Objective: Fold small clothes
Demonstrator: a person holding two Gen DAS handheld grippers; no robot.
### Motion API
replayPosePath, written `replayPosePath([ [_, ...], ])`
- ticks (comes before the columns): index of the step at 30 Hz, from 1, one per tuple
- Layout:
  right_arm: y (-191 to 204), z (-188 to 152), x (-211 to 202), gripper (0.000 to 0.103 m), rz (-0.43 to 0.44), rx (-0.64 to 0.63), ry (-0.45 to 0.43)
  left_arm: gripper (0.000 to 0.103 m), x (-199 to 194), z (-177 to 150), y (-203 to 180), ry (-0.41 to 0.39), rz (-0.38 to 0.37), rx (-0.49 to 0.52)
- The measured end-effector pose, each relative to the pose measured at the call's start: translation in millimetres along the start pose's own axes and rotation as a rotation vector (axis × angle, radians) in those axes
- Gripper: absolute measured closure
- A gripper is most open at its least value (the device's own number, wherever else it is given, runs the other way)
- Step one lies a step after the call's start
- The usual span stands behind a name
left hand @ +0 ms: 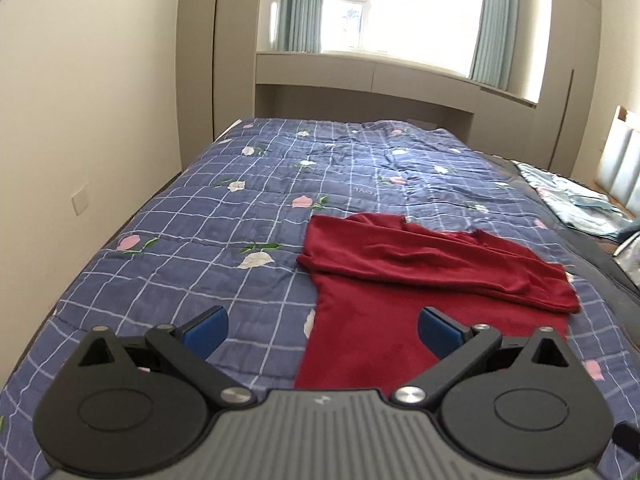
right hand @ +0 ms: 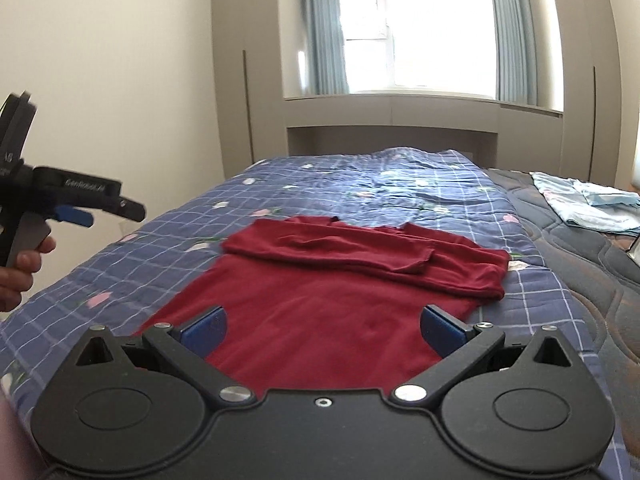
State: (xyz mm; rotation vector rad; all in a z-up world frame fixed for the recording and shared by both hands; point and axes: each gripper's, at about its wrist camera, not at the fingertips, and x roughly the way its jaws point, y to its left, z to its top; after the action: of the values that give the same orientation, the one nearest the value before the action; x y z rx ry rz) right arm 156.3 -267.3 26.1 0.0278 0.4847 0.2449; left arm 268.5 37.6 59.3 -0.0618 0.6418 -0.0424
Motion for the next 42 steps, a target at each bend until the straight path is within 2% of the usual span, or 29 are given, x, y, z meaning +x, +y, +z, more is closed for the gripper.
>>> replayPosePath([
  [5, 23.5, -15.0, -16.2, 0.0, 0.012, -0.013, 0.031, 0.0, -26.8, -16.3, 9.2, -0.013, 0.011, 0.043],
  [9, 37.3, -30.2, -16.1, 0.0, 0.023, -0.039, 0.083, 0.0, -33.0, -38.3, 21.8, 0.014, 0.012, 0.083],
  [17, 56.7, -67.0, -14.6, 0.001, 0.039, -0.113, 0.181, 0.0, -18.4, -117.6, 54.4, 0.149, -0.03, 0.266],
  [21, 59.7, -77.4, -12.1, 0.001, 0.032, -0.124, 0.212, 0.0, -14.1, -139.9, 61.6, 0.2, -0.046, 0.314],
  [24, 62.5, -79.9, -8.1, 0.001, 0.021, -0.146, 0.227, 0.0, -12.2, -147.9, 61.3, 0.197, -0.04, 0.361],
  [27, 65.1, -81.2, -4.9, 0.001, 0.015, -0.18, 0.235, 0.0, -11.2, -153.9, 54.1, 0.173, -0.035, 0.47],
  [29, 65.0, -81.8, -2.7, 0.002, 0.017, -0.186, 0.243, 0.0, -9.9, -157.3, 45.6, 0.14, -0.041, 0.579],
  [35, 64.9, -86.4, 3.2, 0.019, 0.025, -0.224, 0.283, 0.003, 1.4, -167.4, 29.8, 0.135, -0.141, 0.881],
  [38, 66.1, -90.4, 5.3, 0.023, 0.023, -0.267, 0.296, 0.004, 5.0, -162.8, 27.1, 0.122, -0.171, 0.972],
  [42, 66.2, -94.2, 9.7, 0.028, 0.013, -0.311, 0.303, 0.009, 10.0, -165.3, 21.7, 0.082, -0.148, 1.074],
])
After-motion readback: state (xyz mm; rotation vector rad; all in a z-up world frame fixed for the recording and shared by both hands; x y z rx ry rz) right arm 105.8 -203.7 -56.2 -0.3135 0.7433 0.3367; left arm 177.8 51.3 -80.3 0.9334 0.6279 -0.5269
